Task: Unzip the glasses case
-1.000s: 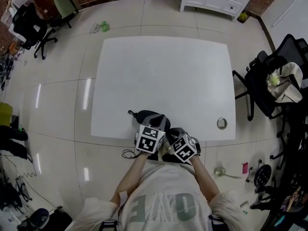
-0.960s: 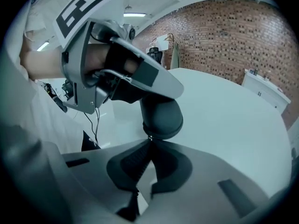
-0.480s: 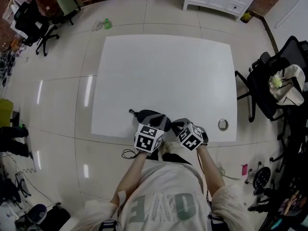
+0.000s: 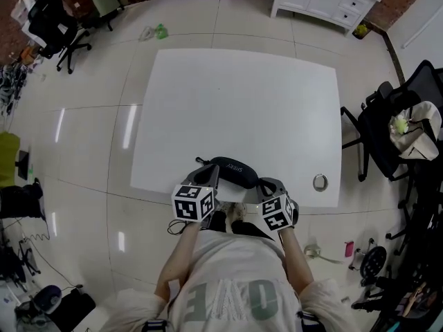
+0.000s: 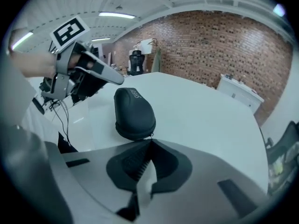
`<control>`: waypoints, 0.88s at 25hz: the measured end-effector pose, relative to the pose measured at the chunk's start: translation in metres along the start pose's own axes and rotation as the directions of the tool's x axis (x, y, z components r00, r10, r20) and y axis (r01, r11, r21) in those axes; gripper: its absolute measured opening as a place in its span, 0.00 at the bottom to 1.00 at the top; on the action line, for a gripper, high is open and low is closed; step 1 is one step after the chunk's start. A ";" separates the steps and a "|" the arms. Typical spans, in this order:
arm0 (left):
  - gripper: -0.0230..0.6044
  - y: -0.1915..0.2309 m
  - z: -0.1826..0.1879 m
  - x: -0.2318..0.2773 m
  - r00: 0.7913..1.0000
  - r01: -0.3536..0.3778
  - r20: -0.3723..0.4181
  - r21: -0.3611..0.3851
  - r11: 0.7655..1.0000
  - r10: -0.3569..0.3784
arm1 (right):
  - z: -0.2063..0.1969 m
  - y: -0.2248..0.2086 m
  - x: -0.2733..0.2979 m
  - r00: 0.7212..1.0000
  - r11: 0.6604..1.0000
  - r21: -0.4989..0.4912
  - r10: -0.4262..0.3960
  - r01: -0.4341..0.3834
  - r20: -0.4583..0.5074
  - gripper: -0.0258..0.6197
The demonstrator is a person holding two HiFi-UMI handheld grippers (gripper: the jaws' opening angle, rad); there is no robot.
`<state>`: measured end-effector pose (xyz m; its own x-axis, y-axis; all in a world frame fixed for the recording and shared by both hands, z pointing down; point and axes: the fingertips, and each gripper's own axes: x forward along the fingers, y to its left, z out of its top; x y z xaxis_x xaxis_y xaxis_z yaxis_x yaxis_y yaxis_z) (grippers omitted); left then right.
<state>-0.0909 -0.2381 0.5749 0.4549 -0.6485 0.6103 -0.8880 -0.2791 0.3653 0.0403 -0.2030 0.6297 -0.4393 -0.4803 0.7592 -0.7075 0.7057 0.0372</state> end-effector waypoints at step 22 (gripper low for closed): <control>0.04 -0.064 0.000 0.048 0.986 0.165 -0.080 0.319 0.933 -0.147 | 0.017 0.087 0.017 0.979 0.968 -0.154 0.202 -0.199 0.002 0.04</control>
<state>-0.0124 -0.2511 0.5805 0.5848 -0.5417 0.6038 -0.7747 -0.5938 0.2175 -0.0377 -0.1584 0.6350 -0.5742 -0.3287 0.7498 -0.5120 0.8588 -0.0156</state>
